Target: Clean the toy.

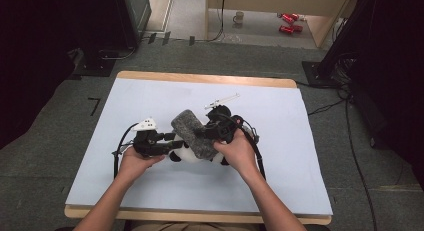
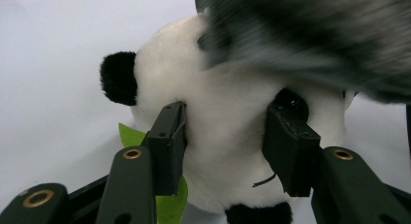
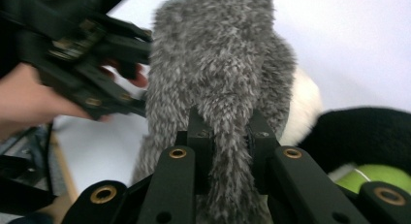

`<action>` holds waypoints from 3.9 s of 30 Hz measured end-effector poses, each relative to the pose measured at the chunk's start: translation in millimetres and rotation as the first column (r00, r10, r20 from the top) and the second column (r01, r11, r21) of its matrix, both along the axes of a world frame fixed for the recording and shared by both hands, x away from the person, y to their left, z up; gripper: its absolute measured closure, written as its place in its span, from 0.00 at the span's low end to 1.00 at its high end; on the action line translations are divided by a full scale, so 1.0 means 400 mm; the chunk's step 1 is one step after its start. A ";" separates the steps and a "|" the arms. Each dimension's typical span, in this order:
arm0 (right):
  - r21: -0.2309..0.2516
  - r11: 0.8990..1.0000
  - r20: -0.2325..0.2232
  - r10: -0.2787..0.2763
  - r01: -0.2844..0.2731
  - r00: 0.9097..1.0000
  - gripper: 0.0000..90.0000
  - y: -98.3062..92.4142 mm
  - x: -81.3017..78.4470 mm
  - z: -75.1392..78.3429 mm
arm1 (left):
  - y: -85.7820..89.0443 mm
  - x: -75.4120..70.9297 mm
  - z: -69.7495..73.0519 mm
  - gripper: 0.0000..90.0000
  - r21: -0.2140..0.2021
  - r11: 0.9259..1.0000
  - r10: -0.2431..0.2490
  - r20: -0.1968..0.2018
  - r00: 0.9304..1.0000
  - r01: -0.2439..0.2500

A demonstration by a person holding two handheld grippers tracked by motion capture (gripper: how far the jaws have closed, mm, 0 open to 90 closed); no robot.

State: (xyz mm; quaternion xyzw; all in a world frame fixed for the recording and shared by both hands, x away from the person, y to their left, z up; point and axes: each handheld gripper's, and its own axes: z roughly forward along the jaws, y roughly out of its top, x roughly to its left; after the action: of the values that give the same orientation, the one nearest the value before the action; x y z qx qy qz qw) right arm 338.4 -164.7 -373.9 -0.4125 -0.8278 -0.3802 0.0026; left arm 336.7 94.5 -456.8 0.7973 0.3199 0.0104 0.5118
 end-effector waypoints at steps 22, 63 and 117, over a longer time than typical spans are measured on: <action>0.039 0.998 0.029 -0.058 0.057 0.998 0.86 -0.039 0.043 -0.025 | -0.042 -0.024 -0.047 0.17 0.050 0.997 -0.055 0.037 0.998 0.053; 0.039 0.997 0.051 -0.075 0.073 0.996 0.86 -0.070 0.038 -0.039 | -0.088 -0.043 -0.030 0.57 0.107 0.994 0.016 0.087 0.996 -0.026; -0.041 0.991 0.141 -0.124 0.131 0.982 0.89 -0.125 0.042 -0.007 | -0.096 -0.052 -0.026 0.57 0.058 0.997 0.055 0.034 0.998 -0.057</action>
State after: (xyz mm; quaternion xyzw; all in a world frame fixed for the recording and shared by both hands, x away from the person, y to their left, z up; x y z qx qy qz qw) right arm 355.1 -214.5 -376.6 -0.4373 -0.8071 -0.3864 -0.0896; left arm 316.0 56.3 -467.1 0.8026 0.3330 0.0472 0.4926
